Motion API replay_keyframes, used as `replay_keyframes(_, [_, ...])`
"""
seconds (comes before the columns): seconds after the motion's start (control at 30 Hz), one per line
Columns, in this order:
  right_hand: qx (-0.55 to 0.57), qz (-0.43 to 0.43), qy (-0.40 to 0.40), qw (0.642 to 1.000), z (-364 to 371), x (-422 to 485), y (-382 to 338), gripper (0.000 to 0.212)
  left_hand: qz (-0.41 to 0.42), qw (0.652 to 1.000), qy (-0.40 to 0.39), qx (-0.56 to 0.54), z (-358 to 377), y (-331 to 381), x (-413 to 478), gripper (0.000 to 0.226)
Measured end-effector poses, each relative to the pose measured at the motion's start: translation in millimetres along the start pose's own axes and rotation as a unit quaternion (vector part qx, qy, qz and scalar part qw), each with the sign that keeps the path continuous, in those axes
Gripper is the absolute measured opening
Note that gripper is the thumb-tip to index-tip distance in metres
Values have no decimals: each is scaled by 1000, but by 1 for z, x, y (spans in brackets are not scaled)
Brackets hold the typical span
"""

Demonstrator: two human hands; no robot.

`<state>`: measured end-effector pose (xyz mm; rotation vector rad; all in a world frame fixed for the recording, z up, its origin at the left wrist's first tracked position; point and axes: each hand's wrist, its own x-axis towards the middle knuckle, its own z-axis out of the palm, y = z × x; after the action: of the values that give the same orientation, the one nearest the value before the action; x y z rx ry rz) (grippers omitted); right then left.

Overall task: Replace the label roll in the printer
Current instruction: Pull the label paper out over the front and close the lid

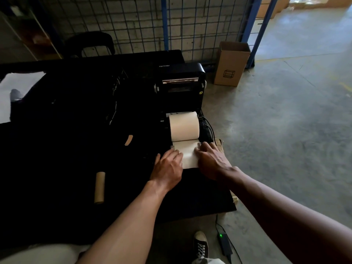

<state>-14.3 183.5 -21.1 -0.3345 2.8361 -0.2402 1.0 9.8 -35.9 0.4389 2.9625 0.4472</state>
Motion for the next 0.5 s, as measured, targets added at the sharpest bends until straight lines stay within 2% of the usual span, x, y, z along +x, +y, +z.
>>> replay_keyframes(0.1, [0,-4,0,1000,2,-4,3,62,19,999,-22,28,0,-2,-6,62])
replay_keyframes(0.17, [-26,-37,4,999,6,-10,9,73,32,997,-52,52,2,-5,-10,77])
replay_keyframes(0.2, [-47,-51,4,998,9,-12,12,80,34,996,-58,62,2,-6,-11,79])
replay_keyframes(0.27, [-74,-61,5,995,13,-15,13,88,27,997,-39,61,2,-4,-8,70])
replay_keyframes(0.37, [-50,-45,27,997,14,-15,8,74,15,999,-10,50,0,2,-2,52])
replay_keyframes(0.5, [-13,-31,32,999,9,-15,5,57,18,999,-17,37,0,-1,1,51])
